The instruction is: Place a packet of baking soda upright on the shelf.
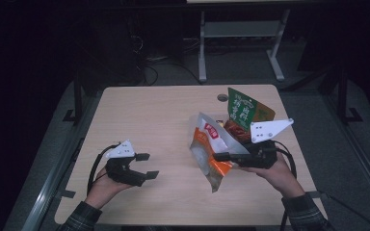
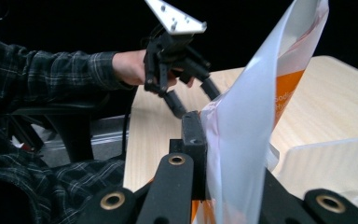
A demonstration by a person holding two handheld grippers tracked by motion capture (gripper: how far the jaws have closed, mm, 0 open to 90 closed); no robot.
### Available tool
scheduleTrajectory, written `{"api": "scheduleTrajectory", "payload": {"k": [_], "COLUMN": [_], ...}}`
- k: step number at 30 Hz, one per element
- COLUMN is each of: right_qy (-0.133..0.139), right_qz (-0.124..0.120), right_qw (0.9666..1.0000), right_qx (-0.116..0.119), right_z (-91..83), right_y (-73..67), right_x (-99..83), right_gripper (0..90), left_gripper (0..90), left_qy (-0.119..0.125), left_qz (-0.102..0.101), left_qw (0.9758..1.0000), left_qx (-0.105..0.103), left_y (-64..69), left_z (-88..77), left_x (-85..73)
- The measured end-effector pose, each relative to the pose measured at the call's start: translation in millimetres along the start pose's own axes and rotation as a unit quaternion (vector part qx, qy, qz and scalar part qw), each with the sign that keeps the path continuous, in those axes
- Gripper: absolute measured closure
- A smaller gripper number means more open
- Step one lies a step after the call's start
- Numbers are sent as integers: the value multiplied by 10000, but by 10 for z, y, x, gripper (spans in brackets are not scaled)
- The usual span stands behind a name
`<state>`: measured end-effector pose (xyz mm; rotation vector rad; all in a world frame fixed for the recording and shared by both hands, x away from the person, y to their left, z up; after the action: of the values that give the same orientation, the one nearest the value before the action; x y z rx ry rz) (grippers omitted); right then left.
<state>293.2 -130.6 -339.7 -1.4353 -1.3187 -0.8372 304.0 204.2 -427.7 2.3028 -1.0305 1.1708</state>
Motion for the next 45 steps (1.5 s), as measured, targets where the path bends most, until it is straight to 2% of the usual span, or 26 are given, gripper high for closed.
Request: {"api": "scheduleTrajectory", "payload": {"k": [7,9,16,20,21,26,33,45], "right_qy": [18,-31,-106,-74,-87,-68,-86,-119], "right_qz": [-98,-120,-105,-87,-74,-95,-70,122], "right_qw": [9997,9993,9981,9979,9976,9970,9958,9936], "right_qx": [-215,-349,-600,-645,-685,-763,-908,-1120], "right_z": [-125,-135,-131,-125,-113,-80,-83,-139], "right_y": [78,153,389,474,535,644,759,920], "right_x": [127,188,272,307,338,397,417,289], "right_gripper": [900,900,900,900,900,900,900,900], "left_gripper": [209,207,199,199,199,196,195,190], "left_qy": [-193,-223,-310,-351,-388,-342,-339,-367], "left_qz": [-92,-139,-14,31,74,45,18,73], "left_qw": [9997,9995,9994,9993,9991,9993,9993,9991], "left_qx": [151,185,170,154,163,170,181,175], "left_y": [-102,-139,-156,-150,-156,-155,-162,-153], "left_z": [11,16,65,88,93,107,105,115], "left_x": [-142,-168,-191,-199,-200,-200,-198,-200]}}
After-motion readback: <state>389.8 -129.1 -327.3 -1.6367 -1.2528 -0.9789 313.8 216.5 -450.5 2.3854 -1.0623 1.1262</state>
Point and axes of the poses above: each handheld gripper's, and its own axes: z roughly forward along the jaws, x roughly out of its top, y roughly to its right, the point moved 4 cm from there along z, roughly forward along the jaws, and after that the axes turned 14 degrees about x, right-handed, at the moved point
